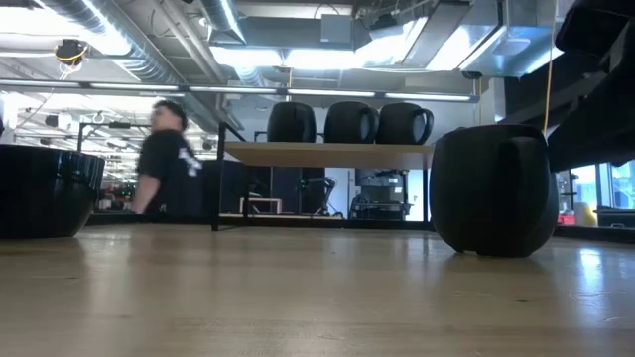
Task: Place coffee mugs
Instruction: Put the red mug on the shelf
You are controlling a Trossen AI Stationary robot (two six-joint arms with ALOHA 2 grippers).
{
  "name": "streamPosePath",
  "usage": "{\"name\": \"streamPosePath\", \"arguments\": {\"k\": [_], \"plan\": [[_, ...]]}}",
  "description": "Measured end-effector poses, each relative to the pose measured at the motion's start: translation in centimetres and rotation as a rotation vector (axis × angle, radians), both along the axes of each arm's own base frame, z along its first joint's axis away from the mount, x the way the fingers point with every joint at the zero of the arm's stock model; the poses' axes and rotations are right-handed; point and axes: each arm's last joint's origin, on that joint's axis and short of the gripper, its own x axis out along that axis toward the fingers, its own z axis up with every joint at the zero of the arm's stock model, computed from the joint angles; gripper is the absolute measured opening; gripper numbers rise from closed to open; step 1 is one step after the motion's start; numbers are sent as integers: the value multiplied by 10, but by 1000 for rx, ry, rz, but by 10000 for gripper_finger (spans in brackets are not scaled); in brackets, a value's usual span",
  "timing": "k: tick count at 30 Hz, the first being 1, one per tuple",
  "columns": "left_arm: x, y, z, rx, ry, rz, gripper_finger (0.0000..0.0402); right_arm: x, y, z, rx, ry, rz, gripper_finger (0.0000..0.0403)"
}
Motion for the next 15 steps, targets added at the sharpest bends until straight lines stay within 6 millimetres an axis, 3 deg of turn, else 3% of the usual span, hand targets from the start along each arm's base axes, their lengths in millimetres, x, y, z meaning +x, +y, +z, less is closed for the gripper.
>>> {"name": "streamPosePath", "arguments": {"k": [15], "plan": [[0,4,0,-23,-17,91,92,-4,-6,-29,-132,-146,85,200]]}}
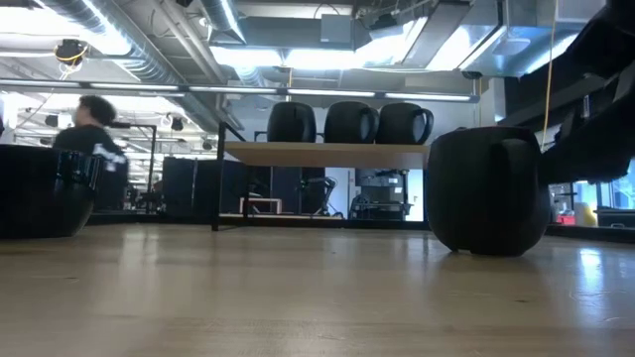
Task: Place coffee mugs
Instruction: Put the red mug on the shelf
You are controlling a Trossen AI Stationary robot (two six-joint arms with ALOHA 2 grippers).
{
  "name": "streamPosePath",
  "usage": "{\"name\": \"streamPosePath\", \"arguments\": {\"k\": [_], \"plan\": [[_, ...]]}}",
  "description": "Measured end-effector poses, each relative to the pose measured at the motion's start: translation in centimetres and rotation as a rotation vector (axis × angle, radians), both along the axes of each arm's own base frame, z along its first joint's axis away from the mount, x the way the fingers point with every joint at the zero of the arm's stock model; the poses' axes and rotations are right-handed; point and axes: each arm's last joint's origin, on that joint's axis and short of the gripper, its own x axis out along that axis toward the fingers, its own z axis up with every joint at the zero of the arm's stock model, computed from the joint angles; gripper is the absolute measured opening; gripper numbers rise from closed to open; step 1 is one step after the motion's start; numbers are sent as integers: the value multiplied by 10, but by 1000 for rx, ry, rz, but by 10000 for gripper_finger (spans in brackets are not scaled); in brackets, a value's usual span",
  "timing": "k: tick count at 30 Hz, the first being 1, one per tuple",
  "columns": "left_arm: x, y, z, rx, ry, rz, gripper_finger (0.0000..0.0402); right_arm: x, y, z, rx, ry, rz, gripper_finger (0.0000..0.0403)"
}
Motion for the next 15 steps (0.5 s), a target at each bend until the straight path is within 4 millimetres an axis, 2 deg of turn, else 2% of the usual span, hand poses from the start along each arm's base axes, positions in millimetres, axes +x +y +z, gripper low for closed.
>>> {"name": "streamPosePath", "arguments": {"k": [5,11,15], "plan": [[1,3,0,4,-1,23,92,8,7,-16,-18,-57,1,200],[1,7,0,5,-2,44,92,18,14,-23,-73,-104,-45,197],[1,7,0,5,-1,44,92,24,21,-25,-110,-100,-28,158]]}}
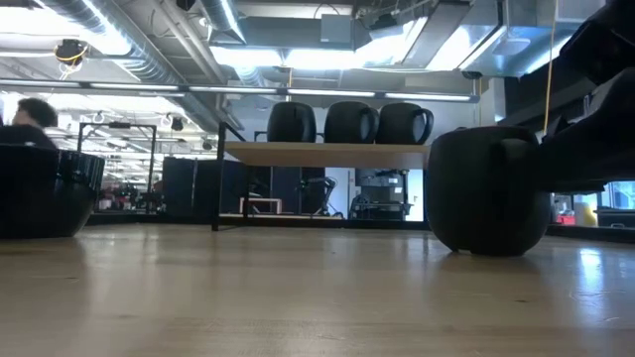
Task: Place coffee mugs
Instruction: Put the red mug on the shelf
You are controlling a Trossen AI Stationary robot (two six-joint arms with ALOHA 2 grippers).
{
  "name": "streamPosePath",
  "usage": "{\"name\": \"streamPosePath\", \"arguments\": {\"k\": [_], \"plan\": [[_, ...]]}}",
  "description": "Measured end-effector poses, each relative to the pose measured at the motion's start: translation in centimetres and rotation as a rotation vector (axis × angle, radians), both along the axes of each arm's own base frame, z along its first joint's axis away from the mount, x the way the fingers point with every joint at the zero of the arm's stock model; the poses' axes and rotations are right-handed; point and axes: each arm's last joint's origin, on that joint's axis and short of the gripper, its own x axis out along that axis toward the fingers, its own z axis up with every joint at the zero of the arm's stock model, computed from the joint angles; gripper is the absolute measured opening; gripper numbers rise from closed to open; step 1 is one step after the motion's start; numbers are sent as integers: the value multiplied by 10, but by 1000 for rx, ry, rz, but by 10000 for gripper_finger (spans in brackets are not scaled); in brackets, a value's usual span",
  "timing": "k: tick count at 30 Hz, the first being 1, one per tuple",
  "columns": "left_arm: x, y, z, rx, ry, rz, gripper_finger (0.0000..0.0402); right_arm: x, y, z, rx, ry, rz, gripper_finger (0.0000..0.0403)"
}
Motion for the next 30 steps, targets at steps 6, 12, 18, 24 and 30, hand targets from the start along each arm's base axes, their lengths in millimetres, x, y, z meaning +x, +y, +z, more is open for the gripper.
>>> {"name": "streamPosePath", "arguments": {"k": [6,12,18,24,30], "plan": [[0,0,0,-1,-1,-1,92,1,1,0,-25,11,16,21],[0,0,0,-3,-1,-8,92,5,-1,10,-5,19,85,12],[0,-1,0,-5,-1,-12,92,18,-12,60,-2,-71,142,12],[-1,-1,2,-16,-13,-43,92,23,-50,122,-46,-75,140,12],[-4,0,4,-16,-20,-45,92,15,-99,169,-78,-52,131,12]]}}
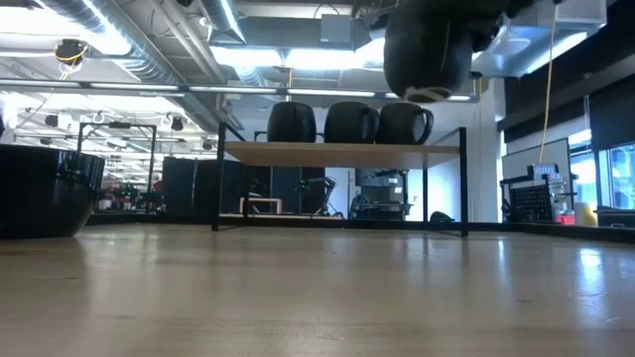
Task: Place coffee mugs
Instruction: Put the red mug on the shelf
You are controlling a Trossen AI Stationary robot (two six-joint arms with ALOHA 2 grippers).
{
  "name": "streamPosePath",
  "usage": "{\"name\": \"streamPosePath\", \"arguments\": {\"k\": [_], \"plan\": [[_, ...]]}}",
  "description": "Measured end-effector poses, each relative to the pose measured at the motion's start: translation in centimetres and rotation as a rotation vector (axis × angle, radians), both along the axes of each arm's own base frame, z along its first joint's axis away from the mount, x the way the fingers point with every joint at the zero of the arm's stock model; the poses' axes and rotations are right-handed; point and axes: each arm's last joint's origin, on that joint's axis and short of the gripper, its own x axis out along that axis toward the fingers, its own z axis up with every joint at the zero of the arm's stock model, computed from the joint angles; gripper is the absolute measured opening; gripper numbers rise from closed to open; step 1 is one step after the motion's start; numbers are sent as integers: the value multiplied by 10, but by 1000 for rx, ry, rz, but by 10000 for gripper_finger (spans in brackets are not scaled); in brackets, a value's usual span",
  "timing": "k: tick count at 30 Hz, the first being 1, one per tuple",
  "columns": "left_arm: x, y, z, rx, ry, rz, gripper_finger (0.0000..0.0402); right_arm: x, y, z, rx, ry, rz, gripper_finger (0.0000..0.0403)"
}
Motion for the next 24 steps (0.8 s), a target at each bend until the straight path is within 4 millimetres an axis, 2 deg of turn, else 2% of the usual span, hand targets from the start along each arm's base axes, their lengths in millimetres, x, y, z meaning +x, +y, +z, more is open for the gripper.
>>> {"name": "streamPosePath", "arguments": {"k": [3,8,16,24], "plan": [[-2,1,3,-4,-16,1,92,-5,-24,12,10,-3,18,12],[-2,0,3,-4,-20,0,92,-7,-59,20,-2,-18,31,12],[-2,1,3,-3,-19,1,92,-6,-104,15,-35,26,18,12],[-2,1,3,-3,-18,1,92,-12,-136,10,-15,39,13,12]]}}
